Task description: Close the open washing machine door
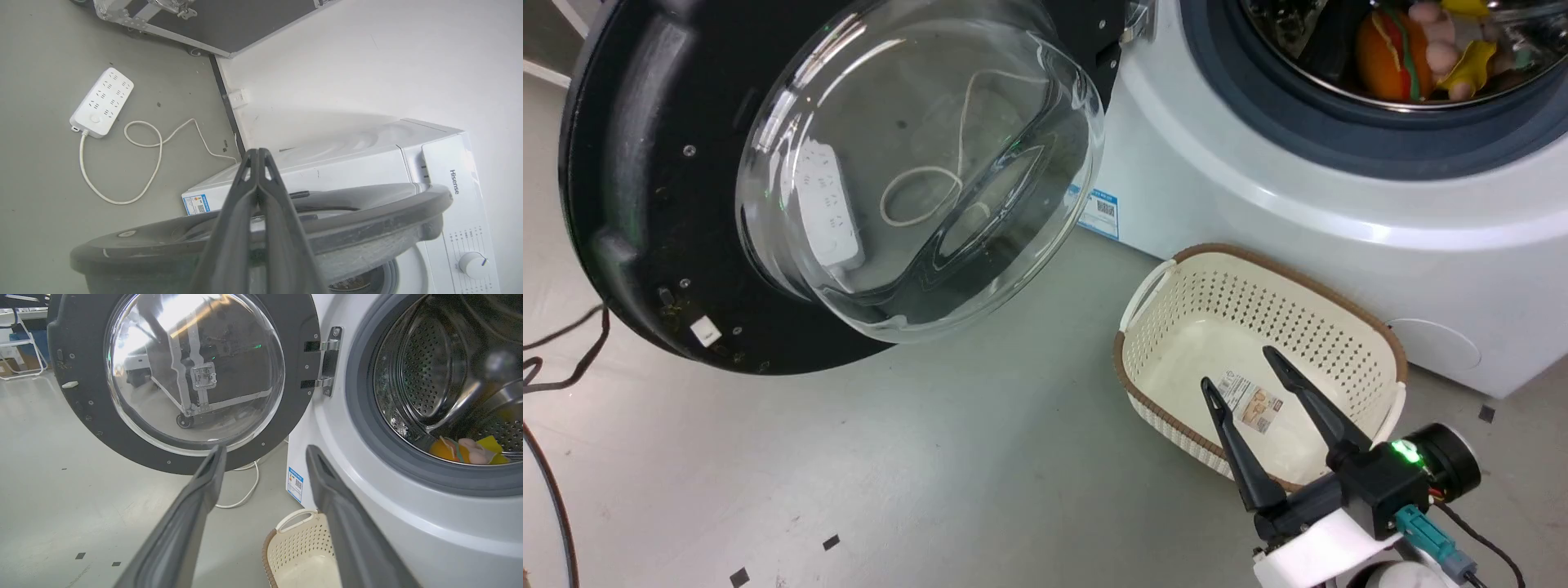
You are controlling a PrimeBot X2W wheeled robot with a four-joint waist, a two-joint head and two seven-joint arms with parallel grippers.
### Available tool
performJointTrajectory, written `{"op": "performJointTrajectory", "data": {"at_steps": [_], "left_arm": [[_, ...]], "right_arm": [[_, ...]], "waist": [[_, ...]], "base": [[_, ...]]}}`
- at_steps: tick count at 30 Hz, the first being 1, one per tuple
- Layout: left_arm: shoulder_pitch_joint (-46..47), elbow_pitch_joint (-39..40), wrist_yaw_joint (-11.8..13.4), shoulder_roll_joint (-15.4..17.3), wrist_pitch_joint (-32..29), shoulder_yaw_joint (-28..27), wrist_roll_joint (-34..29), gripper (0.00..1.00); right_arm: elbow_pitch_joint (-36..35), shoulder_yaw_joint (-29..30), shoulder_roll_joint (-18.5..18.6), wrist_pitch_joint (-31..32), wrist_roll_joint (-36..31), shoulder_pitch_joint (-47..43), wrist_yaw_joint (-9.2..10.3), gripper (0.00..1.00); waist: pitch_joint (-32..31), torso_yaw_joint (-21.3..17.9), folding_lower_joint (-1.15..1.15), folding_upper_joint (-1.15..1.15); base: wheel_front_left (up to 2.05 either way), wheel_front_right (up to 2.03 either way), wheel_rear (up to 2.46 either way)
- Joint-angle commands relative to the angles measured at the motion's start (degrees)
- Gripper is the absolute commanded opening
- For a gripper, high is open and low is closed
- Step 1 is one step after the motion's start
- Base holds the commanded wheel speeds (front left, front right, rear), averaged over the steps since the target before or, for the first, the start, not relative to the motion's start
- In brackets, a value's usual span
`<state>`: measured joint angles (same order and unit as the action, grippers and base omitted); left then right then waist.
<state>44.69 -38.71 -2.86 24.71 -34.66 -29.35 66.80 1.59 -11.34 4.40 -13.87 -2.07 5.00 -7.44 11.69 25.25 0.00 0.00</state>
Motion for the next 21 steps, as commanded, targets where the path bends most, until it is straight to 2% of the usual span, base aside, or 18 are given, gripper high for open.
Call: {"op": "performJointTrajectory", "data": {"at_steps": [1,5,12,14,18,21], "left_arm": [[1.5,-1.9,-1.1,0.6,-2.5,-0.7,2.5,0.00],[2.6,-4.3,-2.5,0.9,-8.6,-0.4,6.2,0.00],[1.2,-3.4,-3.5,-0.5,-16.0,0.8,9.2,0.00],[-0.1,-1.9,-3.8,-1.4,-19.3,1.3,10.5,0.00],[-2.0,0.4,-3.9,-2.5,-21.8,1.8,11.4,0.00],[-4.5,3.3,-4.0,-4.7,-24.4,2.4,12.8,0.00]], "right_arm": [[0.1,-0.4,0.5,-0.6,-0.4,1.1,-0.04,1.00],[0.2,-0.4,0.7,-1.1,-0.6,1.5,-0.05,1.00],[0.6,0.3,0.7,-1.1,-0.7,1.7,-0.05,1.00],[0.8,0.8,0.5,-1.1,-0.7,1.4,-0.05,1.00],[1.0,1.9,0.1,-1.1,-0.8,1.1,-0.05,1.00],[1.3,4.2,-0.5,-1.1,-0.4,0.6,-0.05,1.00]], "waist": [[0.4,0.2,0.00,0.00],[1.0,0.4,0.00,0.00],[0.5,-0.2,0.00,0.00],[-0.3,-0.4,0.00,0.00],[-1.4,-0.7,0.00,0.00],[-3.0,-1.1,0.00,0.00]], "base": [[0.00,0.00,0.00],[0.00,0.00,0.00],[0.00,0.00,0.00],[0.00,0.00,0.00],[0.00,0.00,0.00],[0.00,0.00,0.00]]}}
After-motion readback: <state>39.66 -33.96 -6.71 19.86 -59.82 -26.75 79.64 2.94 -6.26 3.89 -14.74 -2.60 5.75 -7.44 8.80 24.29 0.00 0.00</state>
